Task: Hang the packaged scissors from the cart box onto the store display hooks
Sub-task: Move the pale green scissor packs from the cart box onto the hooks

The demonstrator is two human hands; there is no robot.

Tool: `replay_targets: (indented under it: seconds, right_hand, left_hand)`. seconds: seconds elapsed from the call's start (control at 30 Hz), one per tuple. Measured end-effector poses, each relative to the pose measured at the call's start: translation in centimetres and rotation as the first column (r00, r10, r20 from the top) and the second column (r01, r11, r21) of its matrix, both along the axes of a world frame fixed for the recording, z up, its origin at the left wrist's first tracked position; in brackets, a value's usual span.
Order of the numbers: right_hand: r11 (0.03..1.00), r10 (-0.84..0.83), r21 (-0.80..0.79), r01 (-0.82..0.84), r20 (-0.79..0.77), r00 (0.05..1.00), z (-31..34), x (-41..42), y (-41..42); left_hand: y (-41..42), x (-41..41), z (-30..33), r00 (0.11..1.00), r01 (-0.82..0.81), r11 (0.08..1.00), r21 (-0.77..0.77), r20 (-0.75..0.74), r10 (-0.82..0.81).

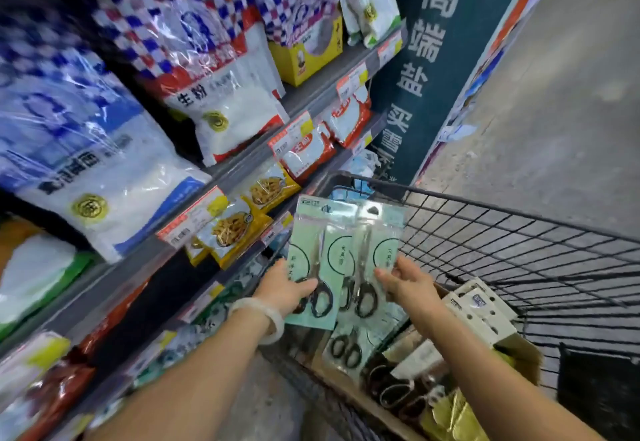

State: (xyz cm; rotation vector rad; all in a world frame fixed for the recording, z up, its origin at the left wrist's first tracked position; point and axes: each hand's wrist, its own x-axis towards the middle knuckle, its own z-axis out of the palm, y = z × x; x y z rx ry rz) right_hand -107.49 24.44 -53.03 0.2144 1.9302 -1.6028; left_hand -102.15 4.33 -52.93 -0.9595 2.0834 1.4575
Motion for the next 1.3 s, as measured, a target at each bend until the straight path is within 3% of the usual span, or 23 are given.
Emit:
replay_targets:
  seconds: [0.23,0.43,0.67,0.83,1.13,1.3]
  right_hand:
    - [0.984,0.166,-0.056,-0.171,-0.094,0.982,3.3,5.2,-6.4]
    - [0.872,0.470,-0.048,-0.487,-0.188,0.862,6.9,17.2,-13.7]
    - [0.584,0.761,-0.040,-0.811,-0.322,0.564,10.6,37.1,-23.6]
    - [0.340,0.847,-0.060,-0.939,-0.415,0.333,13.0,51.4,-29.2]
    - [-0.011,0.910,0.011,-1.000,-0.414,-0.014,15.8,69.4,-35.3]
    - [-0.075,0.902,0.047,-0.996,-0.423,-0.088,15.6,77.3,-40.5]
  left_hand:
    - [-4.9,10.5,3.8,0.958,-0.227,0.974,-0.001,-0.178,0.223]
    - [-7.8,27.8,8.7,0.824,-0.493,0.870,-0.006,-0.322,0.466]
    - [-10.0,52.6,13.3,0.589,-0.795,0.592,-0.131,-0.397,0.704]
    - [-10.6,68.1,14.5,0.307,-0.950,0.301,-0.084,-0.423,0.852]
    - [-9.6,85.0,14.9,-0.075,-0.997,-0.077,0.013,-0.452,0.889]
    - [-12.8,91.8,15.2,-0.165,-0.985,-0.168,0.033,-0.447,0.879]
